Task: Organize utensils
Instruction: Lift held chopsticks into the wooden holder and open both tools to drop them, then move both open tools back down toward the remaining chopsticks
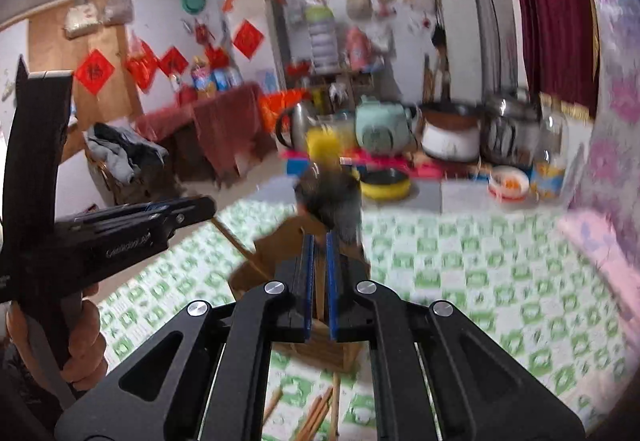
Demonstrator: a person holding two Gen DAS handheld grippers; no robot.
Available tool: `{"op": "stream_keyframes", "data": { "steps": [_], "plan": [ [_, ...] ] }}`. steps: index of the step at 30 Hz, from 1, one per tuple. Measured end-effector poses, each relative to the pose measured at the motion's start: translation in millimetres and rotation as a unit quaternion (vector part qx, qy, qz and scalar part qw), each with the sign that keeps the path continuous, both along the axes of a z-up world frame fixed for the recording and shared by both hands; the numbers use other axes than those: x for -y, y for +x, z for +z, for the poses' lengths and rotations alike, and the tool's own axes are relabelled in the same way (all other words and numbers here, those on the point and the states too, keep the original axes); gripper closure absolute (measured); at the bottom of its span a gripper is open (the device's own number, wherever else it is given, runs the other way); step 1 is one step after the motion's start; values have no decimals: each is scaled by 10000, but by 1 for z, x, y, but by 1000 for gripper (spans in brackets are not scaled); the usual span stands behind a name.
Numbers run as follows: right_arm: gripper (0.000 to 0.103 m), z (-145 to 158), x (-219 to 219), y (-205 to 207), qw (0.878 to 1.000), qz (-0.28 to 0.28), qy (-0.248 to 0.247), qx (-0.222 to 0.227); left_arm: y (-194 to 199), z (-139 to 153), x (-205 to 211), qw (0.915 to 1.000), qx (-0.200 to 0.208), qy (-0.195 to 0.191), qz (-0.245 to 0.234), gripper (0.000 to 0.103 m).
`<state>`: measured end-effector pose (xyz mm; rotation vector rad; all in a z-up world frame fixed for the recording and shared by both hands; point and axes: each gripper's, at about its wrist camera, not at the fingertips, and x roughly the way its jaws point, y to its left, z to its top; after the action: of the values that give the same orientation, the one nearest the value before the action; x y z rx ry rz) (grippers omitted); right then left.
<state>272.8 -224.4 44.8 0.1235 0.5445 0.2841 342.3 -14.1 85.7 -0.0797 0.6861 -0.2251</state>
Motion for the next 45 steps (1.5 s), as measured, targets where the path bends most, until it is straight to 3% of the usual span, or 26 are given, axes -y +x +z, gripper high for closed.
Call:
{"op": "stream_keyframes", "data": {
  "steps": [2, 3, 4, 7, 8, 14, 19, 26, 29, 36, 42, 45],
  "plan": [
    [87, 0, 6, -14, 9999, 7, 64, 113, -7, -8, -6, 10000, -21, -8, 35, 56],
    [85, 1, 9, -23, 9997, -46, 53, 225, -14, -9, -11, 9998, 97, -8, 156, 32],
    [77, 2, 9, -30, 9995, -89, 25, 295, -22, -8, -16, 9992, 244, 7, 329, 23],
    [51, 3, 12, -55, 9985, -242, -60, 479, -39, -10, -30, 9985, 312, -18, 455, 15],
    [43, 1, 13, -63, 9984, -266, -67, 497, -44, -12, -37, 9984, 279, -58, 479, 14],
    [23, -28, 24, -109, 9990, -368, -119, 245, -87, -43, -55, 9974, -6, 212, 687, 11],
    [14, -73, 39, -139, 9992, -363, 17, -183, -135, -86, -60, 9957, -251, 535, 717, 7],
    [14, -137, 51, -134, 9922, -467, 139, -1146, -172, -148, -60, 9920, -1085, 553, 318, 7],
    [14, -145, 51, -133, 9893, -445, 264, -1365, -175, -162, -56, 9876, -1419, 650, 137, 7],
    [14, -148, 53, -133, 9880, -492, 328, -1425, -205, -175, -58, 9841, -1605, 704, -281, 7],
    [12, -151, 58, -130, 9859, -517, 424, -1537, -235, -172, -63, 9840, -1465, 709, -730, 7],
    [12, -152, 57, -130, 9857, -511, 408, -1552, -249, -175, -60, 9823, -1302, 1010, -888, 6]
  ]
}}
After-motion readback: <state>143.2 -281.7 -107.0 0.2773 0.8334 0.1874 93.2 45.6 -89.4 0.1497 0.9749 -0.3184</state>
